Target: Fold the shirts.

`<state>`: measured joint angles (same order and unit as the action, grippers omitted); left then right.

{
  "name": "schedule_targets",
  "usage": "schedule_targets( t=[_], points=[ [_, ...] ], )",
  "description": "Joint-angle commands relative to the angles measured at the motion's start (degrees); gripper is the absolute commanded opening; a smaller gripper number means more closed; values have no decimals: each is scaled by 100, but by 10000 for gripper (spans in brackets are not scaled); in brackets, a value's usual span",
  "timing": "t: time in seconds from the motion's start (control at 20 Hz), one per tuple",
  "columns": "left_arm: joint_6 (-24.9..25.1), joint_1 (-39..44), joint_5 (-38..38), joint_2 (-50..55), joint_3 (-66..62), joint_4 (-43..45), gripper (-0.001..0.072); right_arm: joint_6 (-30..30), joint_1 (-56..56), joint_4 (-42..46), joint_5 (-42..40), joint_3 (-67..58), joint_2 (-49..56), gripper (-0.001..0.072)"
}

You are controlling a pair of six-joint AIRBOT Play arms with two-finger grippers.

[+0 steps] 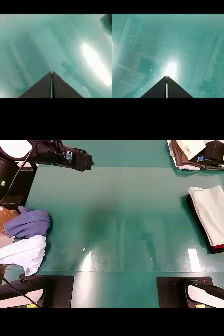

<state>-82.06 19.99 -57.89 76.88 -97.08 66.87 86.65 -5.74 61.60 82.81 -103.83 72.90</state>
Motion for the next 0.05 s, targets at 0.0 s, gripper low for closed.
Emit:
schedule_targets(
  t=[0.0],
  points=[
    [0, 2, 234, 2, 0, 0, 23, -17, -96, -17, -9, -2, -4, 18]
  ],
)
